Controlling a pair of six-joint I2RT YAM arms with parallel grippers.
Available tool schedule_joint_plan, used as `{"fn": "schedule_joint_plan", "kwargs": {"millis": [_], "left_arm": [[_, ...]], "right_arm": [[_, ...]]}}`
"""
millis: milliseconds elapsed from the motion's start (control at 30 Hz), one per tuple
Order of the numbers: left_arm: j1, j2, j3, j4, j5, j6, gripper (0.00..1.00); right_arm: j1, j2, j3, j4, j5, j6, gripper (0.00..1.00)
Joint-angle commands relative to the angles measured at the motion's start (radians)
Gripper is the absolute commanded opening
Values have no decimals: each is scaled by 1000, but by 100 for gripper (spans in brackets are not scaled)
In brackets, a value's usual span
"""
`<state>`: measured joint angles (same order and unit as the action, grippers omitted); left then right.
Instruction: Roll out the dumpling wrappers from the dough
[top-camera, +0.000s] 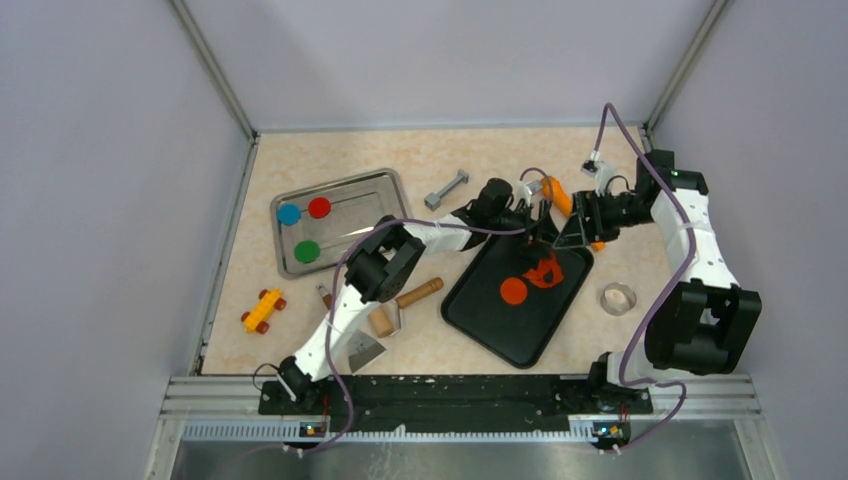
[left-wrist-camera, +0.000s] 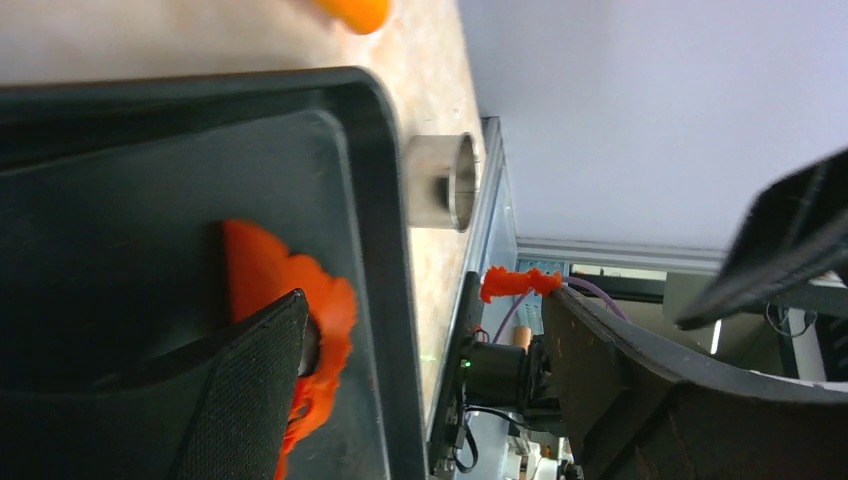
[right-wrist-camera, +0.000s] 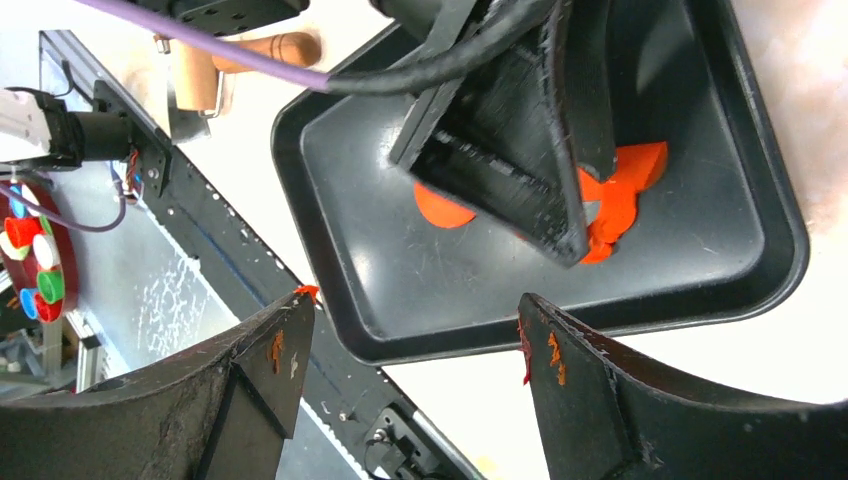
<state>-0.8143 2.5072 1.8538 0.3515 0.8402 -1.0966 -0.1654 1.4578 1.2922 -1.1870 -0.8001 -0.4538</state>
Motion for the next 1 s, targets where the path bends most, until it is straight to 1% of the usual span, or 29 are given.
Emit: {"fn": "schedule_joint_plan", "kwargs": {"millis": [0,133,200,233,267,300,367,400,500,633,700,733,833,967], "left_arm": [[15,-2,-12,28,-6,38,90],[18,-39,-25,69,6,54,94],[18,-54,-10,62,20,95,94],[19,-59,4,33,21,131,94],[20,-67,24,-33,11,189,93],[19,-76,42,-112,-16,284,93],[24,-104,50,-223,-45,400,93],[31,-119,45,-254,-59,453,93],[54,-165,11,-292,-51,535,93],[73,-226,6,-319,-15,620,93],[76,-261,7,-345,-9,672,92],[77,-280,5,-393,-8,705,92],[82,-369,-43,-517,-24,868,89],[102,-562,-179,-714,-83,1136,86]], "right_arm": [[3,-9,39,-19,-32,-11,76],[3,-1,62,-17,-11,-13,76],[2,-2,76,-21,-7,-21,76],[1,-4,78,-21,-9,-23,75],[-1,-9,76,-18,-11,-24,75],[-5,-15,73,-12,-22,-21,74],[-27,-30,68,11,-47,3,73],[-43,-37,70,24,-71,17,73],[-99,-57,74,62,-102,62,73],[-153,-88,52,119,-119,103,72],[-160,-104,15,156,-99,128,72],[-160,-112,-7,182,-73,148,72],[-159,-136,-87,260,-48,172,71],[-156,-151,-167,372,-83,179,69]]}}
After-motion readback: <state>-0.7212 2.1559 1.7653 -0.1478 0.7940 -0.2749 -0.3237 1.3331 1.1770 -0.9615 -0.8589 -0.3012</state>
